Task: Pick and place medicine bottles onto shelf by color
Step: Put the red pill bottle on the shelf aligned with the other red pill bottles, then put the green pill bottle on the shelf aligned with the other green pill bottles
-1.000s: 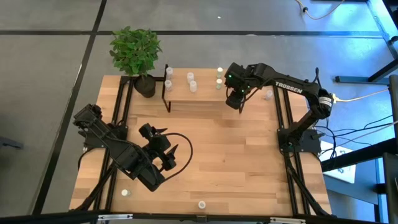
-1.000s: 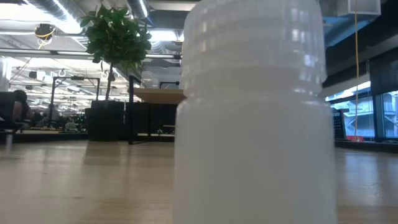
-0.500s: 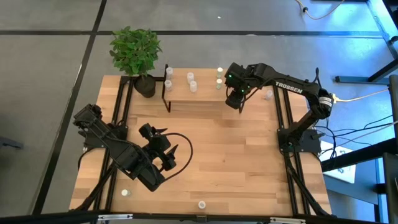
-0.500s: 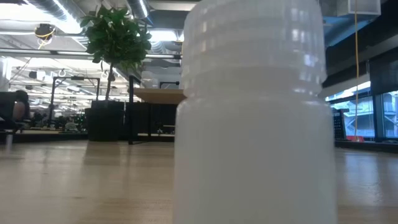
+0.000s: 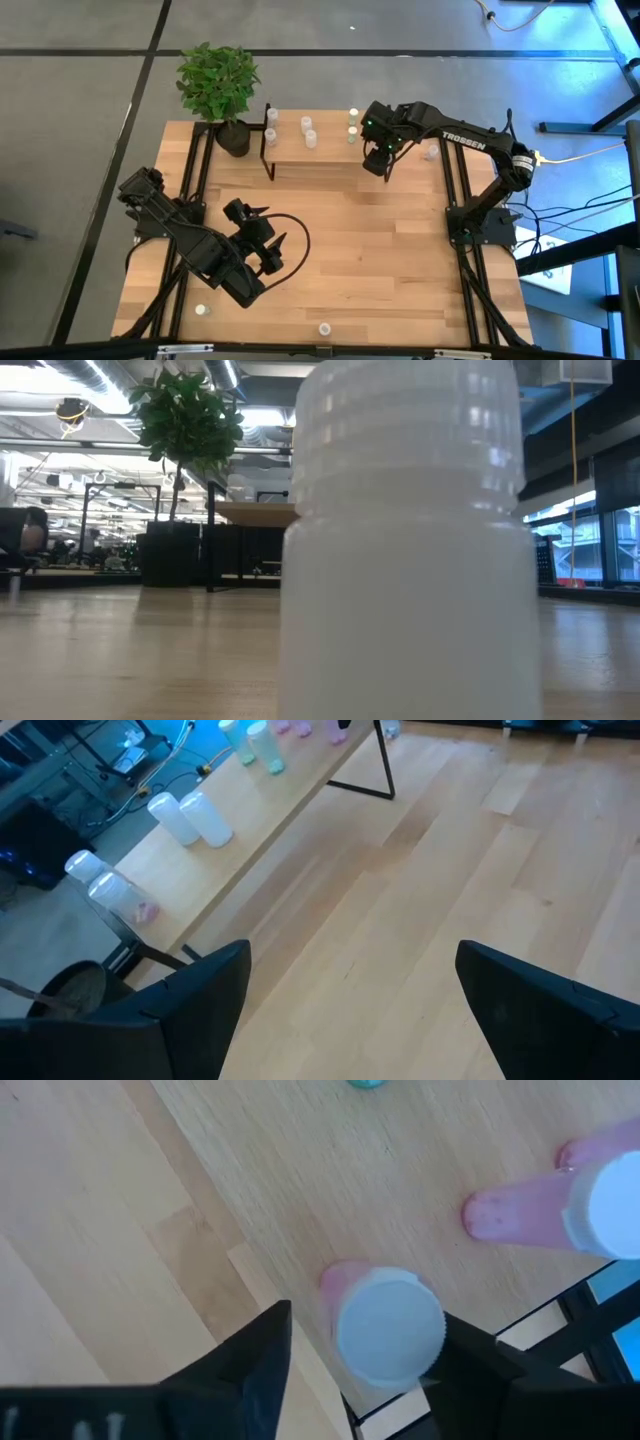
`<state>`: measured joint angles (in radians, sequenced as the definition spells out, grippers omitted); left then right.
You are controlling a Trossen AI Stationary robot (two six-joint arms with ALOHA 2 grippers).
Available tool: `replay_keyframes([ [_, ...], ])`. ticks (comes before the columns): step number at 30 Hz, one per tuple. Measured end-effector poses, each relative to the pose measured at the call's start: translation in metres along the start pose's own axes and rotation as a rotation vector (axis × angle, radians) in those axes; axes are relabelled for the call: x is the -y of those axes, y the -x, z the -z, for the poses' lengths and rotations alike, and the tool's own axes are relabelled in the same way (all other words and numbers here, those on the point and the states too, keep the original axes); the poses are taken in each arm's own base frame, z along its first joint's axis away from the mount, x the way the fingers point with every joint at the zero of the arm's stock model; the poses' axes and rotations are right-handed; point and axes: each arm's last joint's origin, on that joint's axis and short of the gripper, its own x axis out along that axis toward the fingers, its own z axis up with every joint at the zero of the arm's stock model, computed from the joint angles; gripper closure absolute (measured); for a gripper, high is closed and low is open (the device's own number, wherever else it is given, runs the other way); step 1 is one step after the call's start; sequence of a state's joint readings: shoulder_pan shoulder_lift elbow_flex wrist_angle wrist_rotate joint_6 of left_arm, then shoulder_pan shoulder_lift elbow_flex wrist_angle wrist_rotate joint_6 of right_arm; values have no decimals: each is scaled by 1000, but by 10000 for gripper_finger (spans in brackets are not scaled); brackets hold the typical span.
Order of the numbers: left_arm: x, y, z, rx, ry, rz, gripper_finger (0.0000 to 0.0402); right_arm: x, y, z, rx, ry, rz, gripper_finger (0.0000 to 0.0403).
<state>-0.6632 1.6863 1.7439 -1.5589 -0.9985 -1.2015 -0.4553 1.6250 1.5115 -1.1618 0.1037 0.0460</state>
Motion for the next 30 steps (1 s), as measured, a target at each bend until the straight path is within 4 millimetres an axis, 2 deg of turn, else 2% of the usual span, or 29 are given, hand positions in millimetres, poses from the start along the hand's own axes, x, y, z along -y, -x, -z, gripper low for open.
replay_keyframes([
  [7,0,0,0,-1,0,1,54,0,0,0,1,26,3,187],
  [13,0,0,0,-3,1,1,54,2,0,0,4,25,66,186],
  [22,0,0,0,-19,1,8,54,2,1,0,4,26,70,186],
  [30,0,0,0,-19,1,8,54,4,19,-3,11,-1,68,186],
])
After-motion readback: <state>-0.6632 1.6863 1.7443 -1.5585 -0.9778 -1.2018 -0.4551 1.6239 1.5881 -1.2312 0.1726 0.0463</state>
